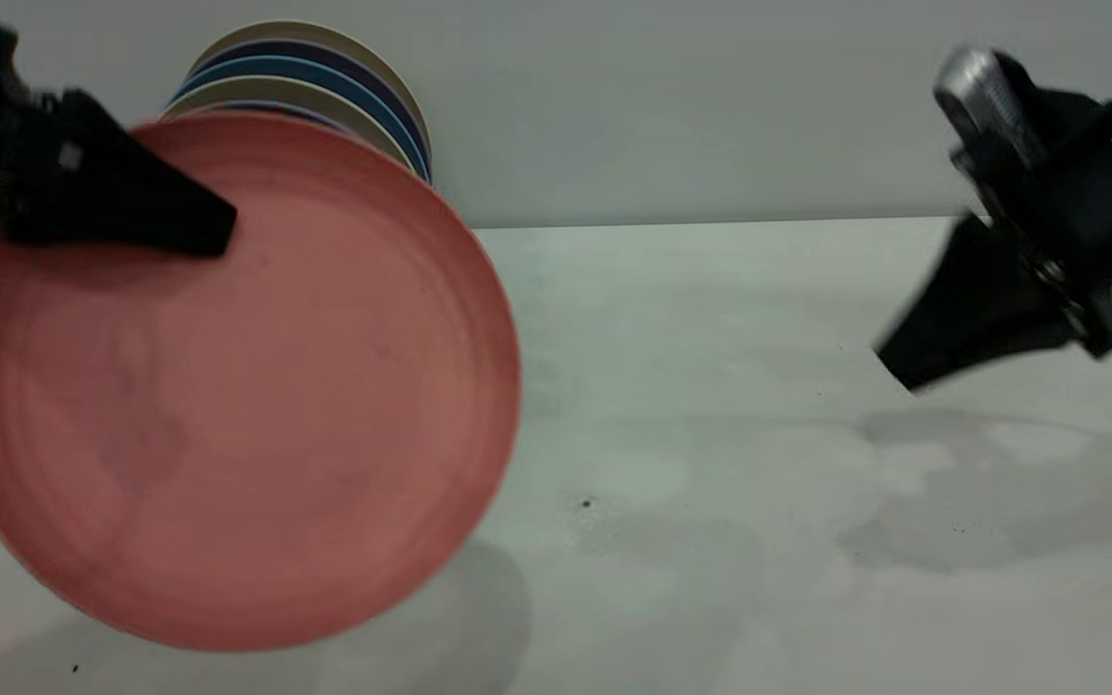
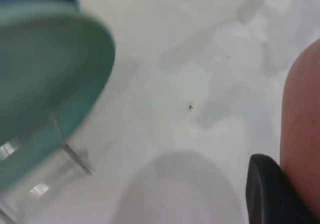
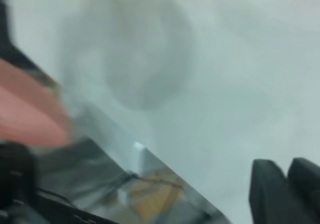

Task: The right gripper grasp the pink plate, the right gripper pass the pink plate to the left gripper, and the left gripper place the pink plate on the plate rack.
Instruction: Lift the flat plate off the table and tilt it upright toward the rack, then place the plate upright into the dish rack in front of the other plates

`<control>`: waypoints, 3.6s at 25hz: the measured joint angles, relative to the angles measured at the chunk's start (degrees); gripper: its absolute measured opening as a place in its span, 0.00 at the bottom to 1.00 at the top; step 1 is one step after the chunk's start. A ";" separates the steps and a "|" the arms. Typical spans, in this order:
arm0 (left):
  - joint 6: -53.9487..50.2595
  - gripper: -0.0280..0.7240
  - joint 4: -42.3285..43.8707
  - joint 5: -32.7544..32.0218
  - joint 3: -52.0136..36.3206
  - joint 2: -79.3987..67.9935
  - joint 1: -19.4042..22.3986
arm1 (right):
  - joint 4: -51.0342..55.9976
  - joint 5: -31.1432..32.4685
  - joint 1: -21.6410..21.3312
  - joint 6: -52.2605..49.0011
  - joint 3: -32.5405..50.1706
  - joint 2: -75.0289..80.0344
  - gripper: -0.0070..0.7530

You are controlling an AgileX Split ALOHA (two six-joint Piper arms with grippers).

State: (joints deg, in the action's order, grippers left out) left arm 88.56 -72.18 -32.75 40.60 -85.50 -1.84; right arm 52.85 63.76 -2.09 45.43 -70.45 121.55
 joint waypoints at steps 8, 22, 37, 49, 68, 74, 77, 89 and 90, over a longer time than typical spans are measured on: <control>6.16 0.18 19.56 -6.16 14.01 0.00 0.00 | -14.28 -6.46 0.00 -8.61 0.00 -1.40 0.03; 31.86 0.18 23.15 -6.97 23.88 -2.78 0.00 | -15.11 -10.00 0.00 -9.39 0.00 -1.83 0.02; 31.86 0.18 24.07 -3.87 30.76 -13.77 0.00 | -15.11 -10.07 0.00 -9.32 0.00 -1.83 0.03; 31.86 0.18 24.07 -1.52 30.83 -17.65 0.00 | -15.11 -10.27 0.00 -9.32 0.00 -1.83 0.04; 25.86 0.45 31.03 -0.89 30.90 -19.46 0.00 | -15.46 -10.27 0.00 -9.32 0.00 -1.83 0.04; 25.62 0.54 31.17 -1.88 30.90 -19.46 0.00 | -15.47 -10.27 0.00 -9.32 0.00 -1.83 0.04; 25.32 0.54 31.17 -3.42 30.90 -19.46 0.00 | -15.47 -10.27 0.00 -9.32 0.00 -1.83 0.04; 8.60 0.56 31.46 -6.51 30.91 -19.03 0.00 | -15.40 -10.44 0.00 -8.90 0.00 -1.83 0.05; 5.66 0.56 31.46 -6.44 30.91 -18.63 0.00 | -15.00 -10.50 0.00 -8.74 0.00 -1.83 0.06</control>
State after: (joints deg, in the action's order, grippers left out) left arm 94.21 -40.72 -39.19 71.51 -104.13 -1.84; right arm 37.85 53.26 -2.09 36.69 -70.45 119.72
